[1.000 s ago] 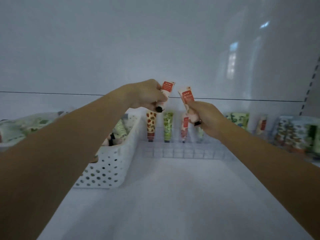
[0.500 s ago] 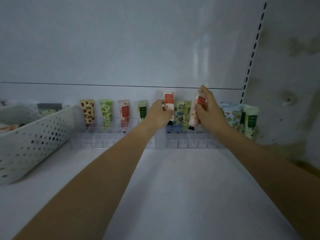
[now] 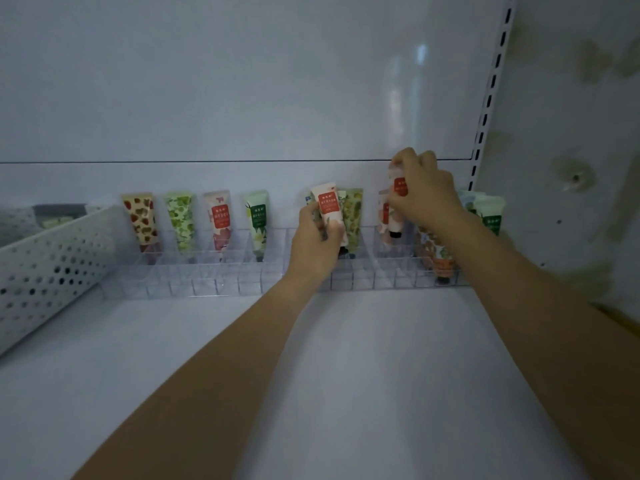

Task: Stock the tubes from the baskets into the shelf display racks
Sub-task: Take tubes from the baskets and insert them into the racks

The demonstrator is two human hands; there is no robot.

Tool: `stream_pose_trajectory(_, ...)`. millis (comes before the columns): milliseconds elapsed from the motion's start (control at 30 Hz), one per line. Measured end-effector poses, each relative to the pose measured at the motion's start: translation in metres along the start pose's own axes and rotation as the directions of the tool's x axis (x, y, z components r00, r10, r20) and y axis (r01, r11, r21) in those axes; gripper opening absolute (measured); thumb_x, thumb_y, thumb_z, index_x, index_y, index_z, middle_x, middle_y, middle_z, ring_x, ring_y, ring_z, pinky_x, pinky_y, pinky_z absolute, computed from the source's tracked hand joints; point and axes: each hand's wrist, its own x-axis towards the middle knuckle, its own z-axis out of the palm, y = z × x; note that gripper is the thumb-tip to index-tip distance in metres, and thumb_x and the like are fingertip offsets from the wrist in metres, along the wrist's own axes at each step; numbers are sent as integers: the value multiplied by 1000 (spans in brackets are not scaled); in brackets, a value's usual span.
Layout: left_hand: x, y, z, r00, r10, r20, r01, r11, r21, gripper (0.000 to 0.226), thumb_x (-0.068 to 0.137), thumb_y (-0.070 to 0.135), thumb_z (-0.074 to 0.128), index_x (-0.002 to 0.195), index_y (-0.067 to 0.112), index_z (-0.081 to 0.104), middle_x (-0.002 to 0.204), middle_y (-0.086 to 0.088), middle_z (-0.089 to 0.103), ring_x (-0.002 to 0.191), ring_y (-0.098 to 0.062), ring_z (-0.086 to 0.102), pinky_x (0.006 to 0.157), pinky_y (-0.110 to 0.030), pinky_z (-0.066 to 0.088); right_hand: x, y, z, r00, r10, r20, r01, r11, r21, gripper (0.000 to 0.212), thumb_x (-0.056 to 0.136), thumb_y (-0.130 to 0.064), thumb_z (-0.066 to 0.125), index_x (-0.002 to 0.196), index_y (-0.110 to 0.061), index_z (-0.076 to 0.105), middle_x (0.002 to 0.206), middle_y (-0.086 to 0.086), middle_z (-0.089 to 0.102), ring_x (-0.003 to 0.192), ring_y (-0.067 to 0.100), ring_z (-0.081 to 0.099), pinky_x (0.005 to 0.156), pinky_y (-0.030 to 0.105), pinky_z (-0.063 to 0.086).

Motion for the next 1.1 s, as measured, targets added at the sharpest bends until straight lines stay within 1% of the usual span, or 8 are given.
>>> stream_pose_trajectory(233, -1, -1, 0, 1000, 13, 13, -13, 999, 36, 43, 96, 16, 47, 136, 10, 31, 108, 0, 54, 96, -12, 55, 66, -7, 48, -1, 11, 1, 996, -2, -88, -10, 991, -134, 31, 89, -13, 46, 120, -14, 45, 114, 12, 56, 102, 30, 52, 97, 40, 28)
stream_pose_trajectory(467, -3, 0, -1, 999, 16, 44, -18, 999, 44, 44, 96, 16, 46, 136, 10, 31, 111, -1, 54, 98, -12, 55, 77, -18, 47, 0, 10, 4, 995, -8, -99, -5, 992, -129, 30, 92, -11, 45, 122, -11, 47, 111, 14, 60, 101, 30, 54, 95, 38, 29)
stream_pose_trajectory(633, -5, 0, -2, 997, 27, 66, -31, 998, 62, 45, 96, 18, 47, 137, 10, 31, 111, 0, 53, 95, -11, 54, 75, -16, 46, -5, 13, 8, 987, 20, -160, -48, 984, -171, 38, 86, 0, 51, 123, -10, 53, 129, 15, 44, 117, 35, 42, 108, 42, 17)
stream_pose_trajectory(800, -6, 0, -2, 997, 23, 68, -27, 998, 64, 46, 96, 19, 48, 138, 11, 31, 110, -1, 54, 92, -10, 55, 66, -8, 47, -14, 13, 12, 994, -44, -99, 3, 927, -375, 29, 80, 7, 53, 106, -3, 61, 112, 16, 58, 108, 33, 50, 114, 44, 1)
stream_pose_trajectory(933, -8, 1, -2, 996, 37, 78, -42, 997, 61, 46, 95, 19, 49, 138, 11, 32, 108, -2, 54, 86, -7, 55, 62, -3, 45, -14, 7, 13, 994, -55, -92, 8, 893, -451, 28, 82, -2, 52, 108, -5, 62, 110, 15, 60, 119, 28, 42, 113, 47, -10)
stream_pose_trajectory(1000, -9, 0, -3, 995, 47, 88, -51, 997, 50, 46, 95, 20, 50, 137, 12, 33, 108, -2, 55, 83, -2, 55, 65, -4, 47, -16, -1, 13, 978, -138, -158, 66, 918, -391, 36, 84, -7, 55, 119, -5, 57, 118, 16, 57, 123, 29, 42, 114, 47, 0)
stream_pose_trajectory(1033, -10, 0, -3, 994, 51, 94, -55, 998, 43, 46, 94, 21, 51, 136, 12, 34, 108, -2, 56, 83, -1, 56, 66, -6, 48, -18, -8, 12, 958, -194, -212, 125, 945, -301, 38, 86, -9, 54, 123, -4, 55, 120, 17, 57, 120, 31, 46, 112, 46, 14)
stream_pose_trajectory(1100, -11, 0, -3, 991, 71, 111, -72, 997, 11, 44, 93, 22, 53, 134, 14, 38, 107, -2, 58, 82, 1, 58, 67, -7, 49, -22, -24, 13, 945, -179, -274, 181, 983, -17, 39, 91, -15, 50, 129, -6, 51, 122, 16, 56, 112, 31, 50, 94, 40, 37)
